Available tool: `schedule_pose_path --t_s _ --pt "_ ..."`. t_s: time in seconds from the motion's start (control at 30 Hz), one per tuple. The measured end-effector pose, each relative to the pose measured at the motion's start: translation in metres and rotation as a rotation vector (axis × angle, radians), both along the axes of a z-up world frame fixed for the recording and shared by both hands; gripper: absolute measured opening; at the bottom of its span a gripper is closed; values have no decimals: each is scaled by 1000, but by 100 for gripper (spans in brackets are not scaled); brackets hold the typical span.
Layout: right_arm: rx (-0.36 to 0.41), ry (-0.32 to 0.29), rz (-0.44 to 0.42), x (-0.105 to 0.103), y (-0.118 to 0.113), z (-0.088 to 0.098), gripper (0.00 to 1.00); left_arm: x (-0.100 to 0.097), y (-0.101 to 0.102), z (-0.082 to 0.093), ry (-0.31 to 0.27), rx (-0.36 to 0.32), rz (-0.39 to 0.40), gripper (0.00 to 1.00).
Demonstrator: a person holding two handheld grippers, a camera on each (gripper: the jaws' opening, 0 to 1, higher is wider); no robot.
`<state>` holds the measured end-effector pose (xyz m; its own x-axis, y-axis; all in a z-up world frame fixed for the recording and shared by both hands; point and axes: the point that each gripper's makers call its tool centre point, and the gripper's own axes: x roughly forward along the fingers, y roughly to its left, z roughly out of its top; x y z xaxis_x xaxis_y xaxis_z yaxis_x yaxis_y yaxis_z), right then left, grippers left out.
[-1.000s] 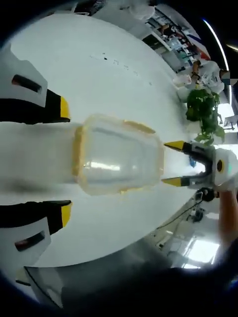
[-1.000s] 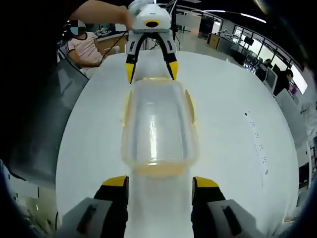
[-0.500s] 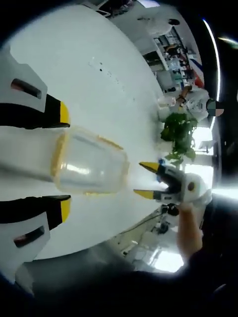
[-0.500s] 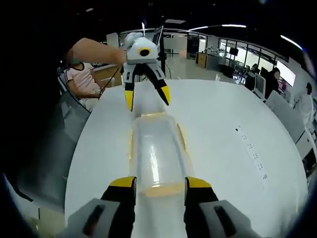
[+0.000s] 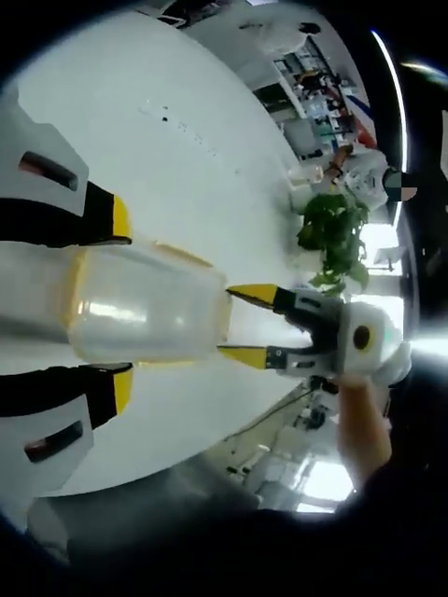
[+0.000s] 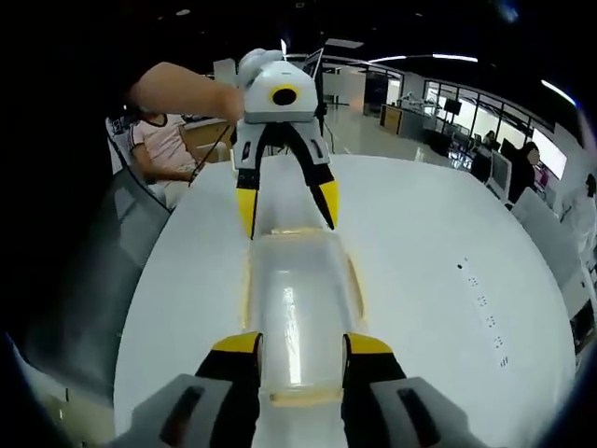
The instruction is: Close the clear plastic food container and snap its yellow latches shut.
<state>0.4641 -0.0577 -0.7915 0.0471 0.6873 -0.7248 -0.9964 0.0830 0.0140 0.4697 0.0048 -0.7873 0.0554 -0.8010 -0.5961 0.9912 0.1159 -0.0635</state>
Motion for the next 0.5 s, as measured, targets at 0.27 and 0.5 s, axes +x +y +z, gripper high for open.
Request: schedule_pose_path --t_s 0.27,0.5 --pt "-8 -10 26 0 17 -4 30 6 -19 -1 2 -24 -8 44" --pt "-6 -15 37 5 26 -2 30 8 -27 -2 4 -29 -15 42"
